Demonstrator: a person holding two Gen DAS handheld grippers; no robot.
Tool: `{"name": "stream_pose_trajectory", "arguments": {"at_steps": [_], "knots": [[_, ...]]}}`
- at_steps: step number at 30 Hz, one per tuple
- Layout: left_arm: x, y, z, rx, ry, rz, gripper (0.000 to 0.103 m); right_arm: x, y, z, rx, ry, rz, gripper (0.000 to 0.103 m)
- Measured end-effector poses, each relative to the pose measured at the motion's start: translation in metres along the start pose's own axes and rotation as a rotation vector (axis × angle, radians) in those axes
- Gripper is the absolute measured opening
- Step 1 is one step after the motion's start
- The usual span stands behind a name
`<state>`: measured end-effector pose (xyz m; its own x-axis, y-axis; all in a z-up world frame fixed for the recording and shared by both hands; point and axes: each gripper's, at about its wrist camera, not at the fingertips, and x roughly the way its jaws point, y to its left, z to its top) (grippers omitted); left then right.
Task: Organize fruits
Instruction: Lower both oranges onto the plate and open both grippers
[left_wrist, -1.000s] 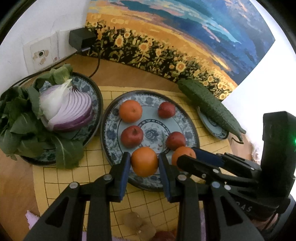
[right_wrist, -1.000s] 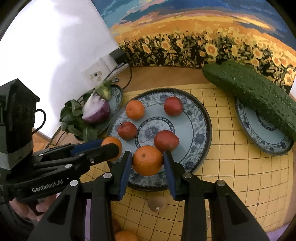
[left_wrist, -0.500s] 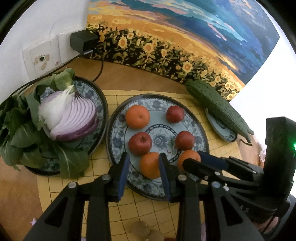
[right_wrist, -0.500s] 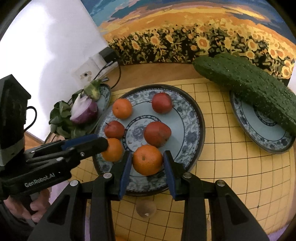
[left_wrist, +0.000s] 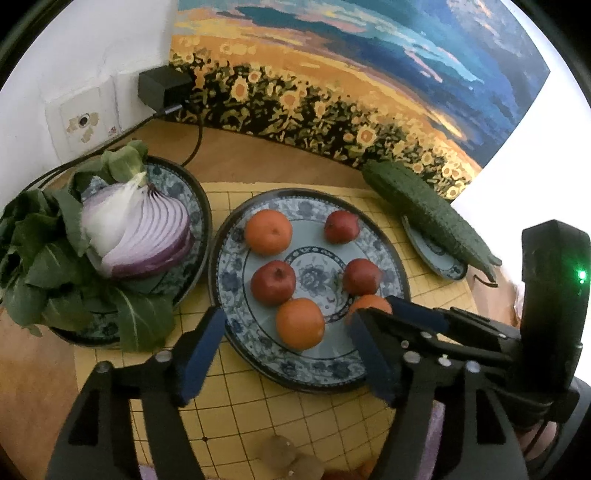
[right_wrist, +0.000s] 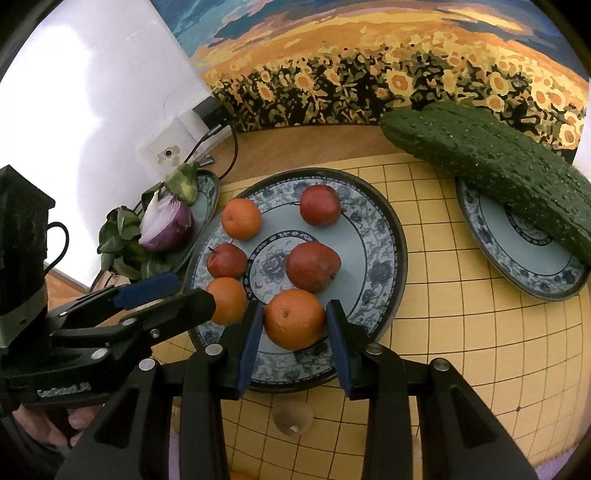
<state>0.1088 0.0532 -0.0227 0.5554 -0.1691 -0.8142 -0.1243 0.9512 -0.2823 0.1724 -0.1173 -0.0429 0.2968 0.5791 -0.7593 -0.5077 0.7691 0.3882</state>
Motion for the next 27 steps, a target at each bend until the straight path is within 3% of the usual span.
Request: {"name": "stream_pose_trajectory", "arguments": {"at_steps": [7,18,27], "knots": [[-0.009,0.005,0.003,-0.017,-0.022,0.001,0.085,-0.008,0.005,0.002,-0.009,-0.020,0.002,0.044],[-0.024,0.006,0.003,-0.025,-0.053,0.013,0.091,-0.017,0.006,0.001,0.002,-0.032,0.005,0.067],[-0.036,0.004,-0.003,-0.034,-0.074,0.037,0.092,-0.028,0.010,-0.005,0.003,-0.057,0.010,0.071]]}}
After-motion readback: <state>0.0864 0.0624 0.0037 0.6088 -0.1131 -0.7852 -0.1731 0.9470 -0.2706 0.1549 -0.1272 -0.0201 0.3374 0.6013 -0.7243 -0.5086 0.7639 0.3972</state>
